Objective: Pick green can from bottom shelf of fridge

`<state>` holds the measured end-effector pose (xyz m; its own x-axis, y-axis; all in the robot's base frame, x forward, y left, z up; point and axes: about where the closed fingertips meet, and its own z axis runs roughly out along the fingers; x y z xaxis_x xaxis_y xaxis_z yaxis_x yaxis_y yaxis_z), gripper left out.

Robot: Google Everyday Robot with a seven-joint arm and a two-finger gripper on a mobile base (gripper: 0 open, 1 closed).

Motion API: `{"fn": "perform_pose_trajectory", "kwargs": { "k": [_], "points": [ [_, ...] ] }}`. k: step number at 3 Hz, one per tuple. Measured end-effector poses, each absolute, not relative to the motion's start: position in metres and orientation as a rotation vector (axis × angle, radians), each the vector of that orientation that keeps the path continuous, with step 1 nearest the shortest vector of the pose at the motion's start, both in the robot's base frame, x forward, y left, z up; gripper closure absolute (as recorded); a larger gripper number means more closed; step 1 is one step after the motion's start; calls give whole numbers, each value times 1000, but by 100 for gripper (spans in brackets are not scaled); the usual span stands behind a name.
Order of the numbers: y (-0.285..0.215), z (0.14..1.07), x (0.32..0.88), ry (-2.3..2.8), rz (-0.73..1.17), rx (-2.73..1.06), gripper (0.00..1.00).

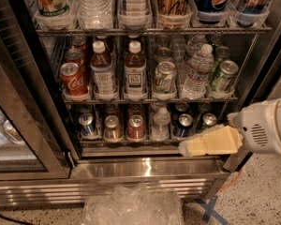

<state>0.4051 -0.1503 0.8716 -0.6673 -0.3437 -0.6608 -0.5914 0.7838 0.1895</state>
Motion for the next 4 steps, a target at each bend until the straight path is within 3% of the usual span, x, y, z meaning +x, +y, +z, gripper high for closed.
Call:
{"fn": "perform_pose_trajectory", "kwargs": {
  "k": [2, 4],
  "points": [
    [-88, 790, 385, 2306, 701, -367, 0],
    [-79, 782, 397, 2186, 660, -126, 0]
  ]
}}
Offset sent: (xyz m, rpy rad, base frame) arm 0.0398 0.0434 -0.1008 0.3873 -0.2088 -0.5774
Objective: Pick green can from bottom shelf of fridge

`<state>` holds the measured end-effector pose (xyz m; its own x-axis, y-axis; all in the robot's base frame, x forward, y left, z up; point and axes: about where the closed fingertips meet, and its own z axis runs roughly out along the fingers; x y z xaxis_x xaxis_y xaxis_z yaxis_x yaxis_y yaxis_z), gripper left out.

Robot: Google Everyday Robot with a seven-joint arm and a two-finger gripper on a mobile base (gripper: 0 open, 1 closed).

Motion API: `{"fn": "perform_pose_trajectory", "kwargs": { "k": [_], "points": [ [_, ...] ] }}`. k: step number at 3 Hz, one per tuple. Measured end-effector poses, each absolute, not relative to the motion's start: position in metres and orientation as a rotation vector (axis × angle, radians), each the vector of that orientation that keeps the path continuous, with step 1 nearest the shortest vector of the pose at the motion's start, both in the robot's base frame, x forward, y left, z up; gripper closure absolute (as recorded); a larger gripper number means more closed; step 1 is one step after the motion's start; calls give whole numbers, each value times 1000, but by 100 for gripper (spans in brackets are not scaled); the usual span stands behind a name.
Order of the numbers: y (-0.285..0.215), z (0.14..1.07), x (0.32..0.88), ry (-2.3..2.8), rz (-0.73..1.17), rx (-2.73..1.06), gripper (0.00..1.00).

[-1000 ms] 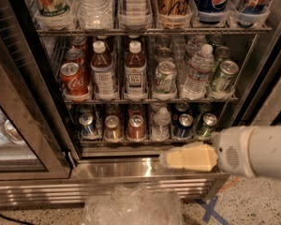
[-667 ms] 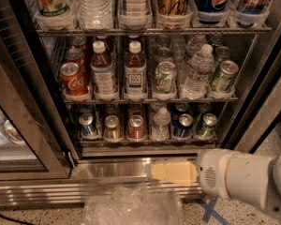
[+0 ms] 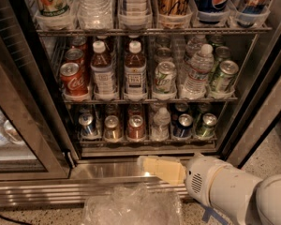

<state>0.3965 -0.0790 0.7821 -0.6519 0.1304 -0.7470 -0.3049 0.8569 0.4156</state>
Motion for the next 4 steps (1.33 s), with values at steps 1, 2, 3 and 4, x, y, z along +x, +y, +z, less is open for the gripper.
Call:
{"fn": "perform_pose_trajectory", "kwargs": {
  "k": [1, 2, 3, 4],
  "points": [
    [-79, 782, 397, 2186, 660, -126, 0],
    [-79, 773, 406, 2169, 624, -71, 0],
    [-90, 763, 425, 2094, 594, 43, 0],
    [-108, 747, 428, 2017, 518, 84, 0]
  ]
}}
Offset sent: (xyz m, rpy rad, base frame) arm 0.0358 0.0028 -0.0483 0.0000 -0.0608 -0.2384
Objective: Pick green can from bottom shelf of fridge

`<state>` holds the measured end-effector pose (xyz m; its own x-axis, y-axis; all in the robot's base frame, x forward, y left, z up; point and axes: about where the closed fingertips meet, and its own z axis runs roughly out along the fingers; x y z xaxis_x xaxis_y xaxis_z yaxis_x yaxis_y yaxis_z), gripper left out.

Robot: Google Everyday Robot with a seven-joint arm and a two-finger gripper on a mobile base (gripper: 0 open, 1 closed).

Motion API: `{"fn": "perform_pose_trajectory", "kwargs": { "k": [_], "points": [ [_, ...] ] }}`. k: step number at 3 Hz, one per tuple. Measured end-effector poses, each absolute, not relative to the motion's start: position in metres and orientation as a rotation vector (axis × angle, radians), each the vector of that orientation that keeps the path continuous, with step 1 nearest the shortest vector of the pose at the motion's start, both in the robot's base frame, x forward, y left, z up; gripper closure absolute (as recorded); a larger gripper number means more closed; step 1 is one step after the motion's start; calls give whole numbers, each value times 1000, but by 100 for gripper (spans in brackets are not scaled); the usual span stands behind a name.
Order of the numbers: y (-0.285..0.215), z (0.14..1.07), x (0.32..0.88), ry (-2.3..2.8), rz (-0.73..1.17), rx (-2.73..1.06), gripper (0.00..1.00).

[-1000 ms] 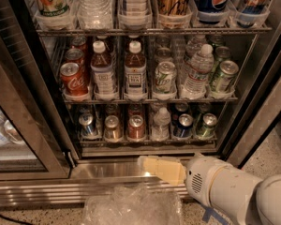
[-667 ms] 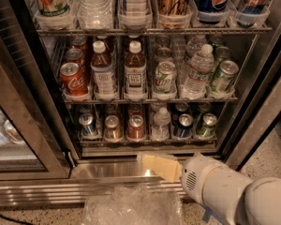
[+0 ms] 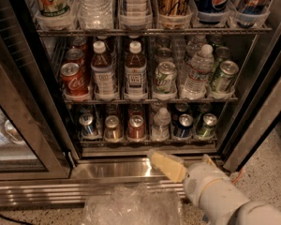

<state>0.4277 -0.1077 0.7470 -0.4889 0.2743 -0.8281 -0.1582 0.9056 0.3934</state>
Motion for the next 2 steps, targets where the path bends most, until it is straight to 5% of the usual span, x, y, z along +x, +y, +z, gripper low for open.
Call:
{"fn": "perform_pose_trajectory", "kwargs": {
  "k": [2],
  "points": [
    [-20, 717, 438, 1889, 635, 7, 0]
  ]
}}
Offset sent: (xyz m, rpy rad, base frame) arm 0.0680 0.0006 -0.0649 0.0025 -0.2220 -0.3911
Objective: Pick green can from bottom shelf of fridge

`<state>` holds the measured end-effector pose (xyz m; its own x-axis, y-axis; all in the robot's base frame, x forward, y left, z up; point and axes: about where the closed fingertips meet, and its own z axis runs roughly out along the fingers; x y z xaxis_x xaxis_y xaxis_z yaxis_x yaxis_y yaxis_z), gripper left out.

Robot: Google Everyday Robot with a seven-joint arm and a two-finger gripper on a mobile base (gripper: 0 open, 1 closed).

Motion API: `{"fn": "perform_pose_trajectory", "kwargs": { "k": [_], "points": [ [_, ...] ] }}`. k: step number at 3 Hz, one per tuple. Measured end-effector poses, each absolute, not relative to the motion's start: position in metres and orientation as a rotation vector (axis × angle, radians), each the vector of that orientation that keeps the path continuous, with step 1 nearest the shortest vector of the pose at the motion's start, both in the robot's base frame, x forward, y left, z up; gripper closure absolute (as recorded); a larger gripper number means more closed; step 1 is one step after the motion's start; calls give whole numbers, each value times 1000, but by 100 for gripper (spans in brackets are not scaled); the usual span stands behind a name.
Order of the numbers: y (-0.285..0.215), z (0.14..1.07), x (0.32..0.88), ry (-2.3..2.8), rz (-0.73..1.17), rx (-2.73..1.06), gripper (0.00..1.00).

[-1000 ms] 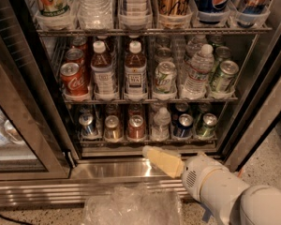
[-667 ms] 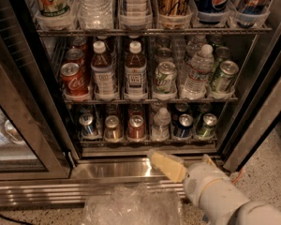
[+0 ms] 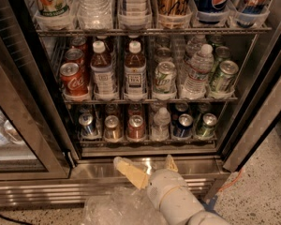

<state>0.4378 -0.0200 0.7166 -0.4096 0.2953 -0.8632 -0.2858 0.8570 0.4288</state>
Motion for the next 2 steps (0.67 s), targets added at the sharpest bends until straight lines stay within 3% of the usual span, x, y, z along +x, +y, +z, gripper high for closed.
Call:
{"fn": "perform_pose_trajectory", "kwargs": {
  "k": [1, 2],
  "points": [
    [-14, 693, 449, 1872, 629, 85, 0],
    [-52, 672, 460, 1866, 513, 233, 0]
  ]
}}
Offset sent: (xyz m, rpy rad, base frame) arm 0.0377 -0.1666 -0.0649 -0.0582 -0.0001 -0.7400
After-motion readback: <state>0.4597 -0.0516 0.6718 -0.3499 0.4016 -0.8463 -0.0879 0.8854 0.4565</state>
